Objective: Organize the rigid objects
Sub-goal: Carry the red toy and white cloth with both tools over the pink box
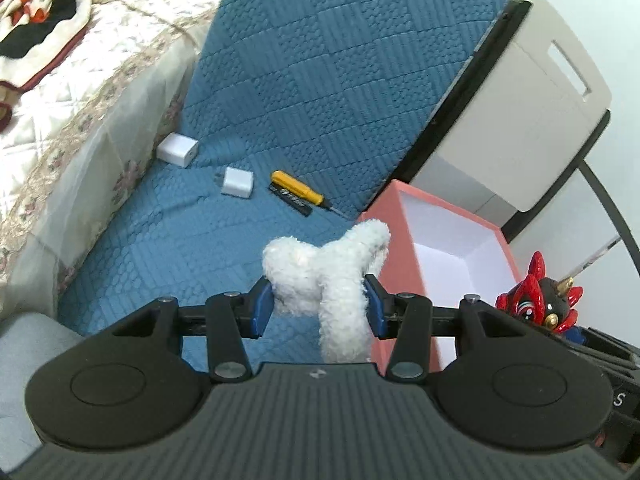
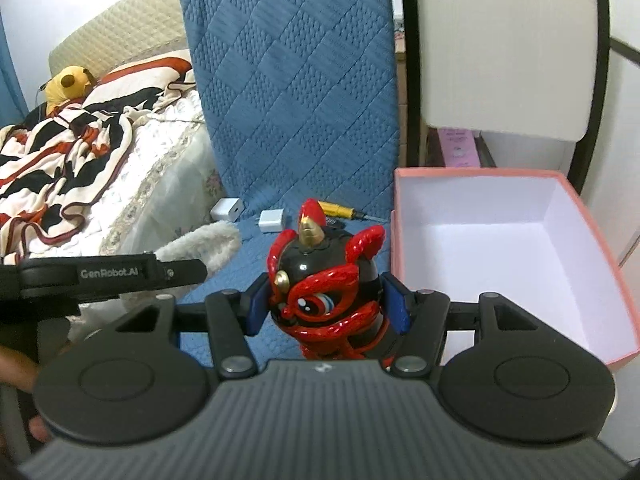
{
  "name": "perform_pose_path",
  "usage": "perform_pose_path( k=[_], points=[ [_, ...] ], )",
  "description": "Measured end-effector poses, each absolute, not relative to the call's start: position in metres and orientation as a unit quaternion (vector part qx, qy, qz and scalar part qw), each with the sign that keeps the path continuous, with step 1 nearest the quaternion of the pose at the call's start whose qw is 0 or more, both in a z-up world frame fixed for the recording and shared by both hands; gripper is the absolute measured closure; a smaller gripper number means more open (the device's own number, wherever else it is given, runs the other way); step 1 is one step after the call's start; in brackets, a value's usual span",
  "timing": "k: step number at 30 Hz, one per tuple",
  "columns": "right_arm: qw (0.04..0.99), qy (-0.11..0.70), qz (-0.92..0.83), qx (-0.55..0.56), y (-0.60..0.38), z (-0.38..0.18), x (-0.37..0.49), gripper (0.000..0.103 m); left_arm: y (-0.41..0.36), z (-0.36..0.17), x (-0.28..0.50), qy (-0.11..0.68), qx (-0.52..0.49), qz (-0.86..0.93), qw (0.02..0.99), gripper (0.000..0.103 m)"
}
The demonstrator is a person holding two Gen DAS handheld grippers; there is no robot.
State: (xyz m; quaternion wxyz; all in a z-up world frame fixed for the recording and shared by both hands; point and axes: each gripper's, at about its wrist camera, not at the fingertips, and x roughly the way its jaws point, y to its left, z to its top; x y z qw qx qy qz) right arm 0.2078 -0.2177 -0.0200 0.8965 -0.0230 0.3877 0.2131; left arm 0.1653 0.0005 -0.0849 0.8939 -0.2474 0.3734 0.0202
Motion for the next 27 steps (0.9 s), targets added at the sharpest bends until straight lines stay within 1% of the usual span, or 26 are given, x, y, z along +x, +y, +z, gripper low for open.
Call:
perform_pose_path(
  k=[12, 20, 27],
  points=[
    [0.912, 0.375, 0.168, -0.013, -0.284, 0.002, 0.205, 0.042, -0.068, -0.054, 0.174, 0.36, -0.245, -0.026, 0.9, 0.05],
    [0.915, 0.371, 0.156, -0.009, -0.317, 0.006, 0.209, 0.042, -0.117, -0.053, 0.183, 0.361, -0.237, -0.052, 0.9, 0.05],
    [0.912, 0.383, 0.147, -0.005, -0.343, -0.008, 0.225, 0.042, -0.147, -0.066, 0.21, 0.376, -0.215, -0.062, 0.899, 0.05]
  ],
)
